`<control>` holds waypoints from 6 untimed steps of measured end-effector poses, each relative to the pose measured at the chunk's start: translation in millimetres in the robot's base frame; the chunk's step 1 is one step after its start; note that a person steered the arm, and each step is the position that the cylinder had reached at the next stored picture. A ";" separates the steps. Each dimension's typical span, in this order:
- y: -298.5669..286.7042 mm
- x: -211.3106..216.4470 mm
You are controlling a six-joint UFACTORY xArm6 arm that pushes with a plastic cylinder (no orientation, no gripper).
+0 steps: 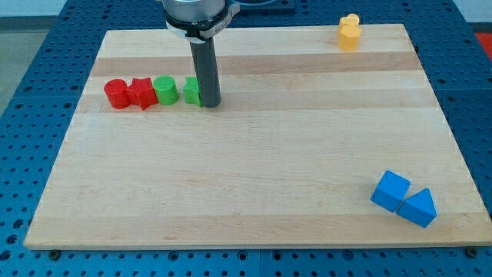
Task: Touch the green star
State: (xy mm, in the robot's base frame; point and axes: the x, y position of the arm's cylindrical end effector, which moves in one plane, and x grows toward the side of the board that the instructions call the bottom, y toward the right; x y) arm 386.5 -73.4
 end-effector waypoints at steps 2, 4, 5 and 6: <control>32.9 -10.7; 9.6 -66.0; -25.4 -54.8; -37.6 -43.9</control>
